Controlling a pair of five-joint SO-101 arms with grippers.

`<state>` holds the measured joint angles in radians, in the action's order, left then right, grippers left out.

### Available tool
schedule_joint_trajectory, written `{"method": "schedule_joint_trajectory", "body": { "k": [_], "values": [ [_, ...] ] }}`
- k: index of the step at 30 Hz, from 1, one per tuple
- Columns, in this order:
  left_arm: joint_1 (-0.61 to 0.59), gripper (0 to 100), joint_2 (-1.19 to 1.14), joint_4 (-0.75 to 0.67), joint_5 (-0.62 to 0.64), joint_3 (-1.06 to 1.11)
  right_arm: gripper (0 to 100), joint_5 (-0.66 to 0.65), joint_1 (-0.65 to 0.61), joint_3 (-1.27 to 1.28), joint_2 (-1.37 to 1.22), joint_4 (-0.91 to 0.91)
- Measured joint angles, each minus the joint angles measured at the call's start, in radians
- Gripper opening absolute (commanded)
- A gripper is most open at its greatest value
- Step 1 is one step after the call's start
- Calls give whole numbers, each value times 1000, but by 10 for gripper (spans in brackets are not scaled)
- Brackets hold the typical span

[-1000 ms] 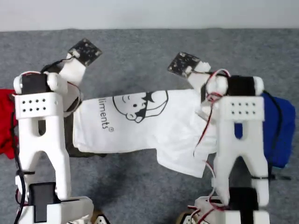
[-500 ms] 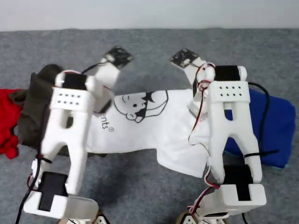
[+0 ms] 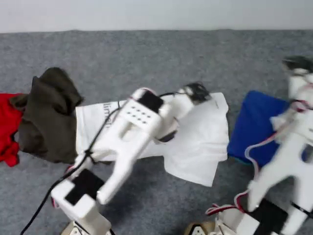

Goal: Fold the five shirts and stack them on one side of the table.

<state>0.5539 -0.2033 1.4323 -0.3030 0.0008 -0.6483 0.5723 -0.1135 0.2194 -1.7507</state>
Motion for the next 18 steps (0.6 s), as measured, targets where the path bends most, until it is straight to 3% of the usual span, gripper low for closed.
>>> {"method": "schedule_joint_trajectory", "body": {
  "k": [6, 12, 18],
  "values": [
    [143, 173, -193, 14, 0, -193, 9, -11, 175, 0, 2, -2],
    [236, 173, -423, 61, 0, -445, 9, -38, 232, 0, 3, -2],
    [249, 173, -657, 158, 0, -732, 9, -40, 255, 0, 3, -3]
  ]
}}
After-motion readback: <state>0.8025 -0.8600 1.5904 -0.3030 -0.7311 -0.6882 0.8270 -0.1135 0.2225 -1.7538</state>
